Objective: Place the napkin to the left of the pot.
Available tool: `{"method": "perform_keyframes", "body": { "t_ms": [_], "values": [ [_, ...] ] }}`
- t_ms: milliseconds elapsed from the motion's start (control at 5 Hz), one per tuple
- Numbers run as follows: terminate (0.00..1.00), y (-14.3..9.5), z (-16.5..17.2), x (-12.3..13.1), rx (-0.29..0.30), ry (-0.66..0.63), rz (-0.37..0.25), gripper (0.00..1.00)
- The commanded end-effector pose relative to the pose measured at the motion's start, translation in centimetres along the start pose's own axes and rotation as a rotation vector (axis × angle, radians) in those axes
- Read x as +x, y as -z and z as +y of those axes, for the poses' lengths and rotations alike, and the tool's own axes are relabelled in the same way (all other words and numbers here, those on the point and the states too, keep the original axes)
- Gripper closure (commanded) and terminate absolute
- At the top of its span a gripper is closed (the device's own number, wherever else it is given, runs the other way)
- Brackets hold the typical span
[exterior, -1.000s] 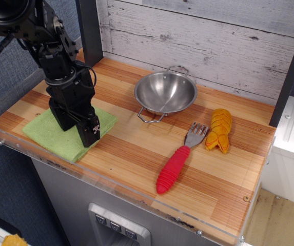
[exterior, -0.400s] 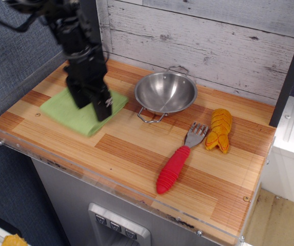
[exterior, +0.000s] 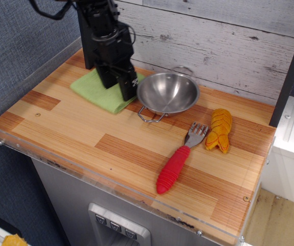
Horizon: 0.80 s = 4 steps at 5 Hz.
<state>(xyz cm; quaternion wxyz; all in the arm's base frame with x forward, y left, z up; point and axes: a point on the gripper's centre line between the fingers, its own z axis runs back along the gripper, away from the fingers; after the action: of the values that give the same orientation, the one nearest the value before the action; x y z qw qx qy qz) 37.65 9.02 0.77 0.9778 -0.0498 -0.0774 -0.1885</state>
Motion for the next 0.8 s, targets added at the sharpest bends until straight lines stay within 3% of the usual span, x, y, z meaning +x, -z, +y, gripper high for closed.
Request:
{"method": "perform_keyframes", "body": {
  "t_ms": [0, 400, 600],
  "values": [
    [0.0, -1.0, 0.0, 1.3, 0.034, -0.012, 0.002, 0.0],
    [0.0, -6.5, 0.8, 2.2, 0.104, -0.098, -0.046, 0.0],
    [0.0, -9.9, 1.3, 3.5, 0.139, -0.09, -0.138, 0.0]
  ]
}}
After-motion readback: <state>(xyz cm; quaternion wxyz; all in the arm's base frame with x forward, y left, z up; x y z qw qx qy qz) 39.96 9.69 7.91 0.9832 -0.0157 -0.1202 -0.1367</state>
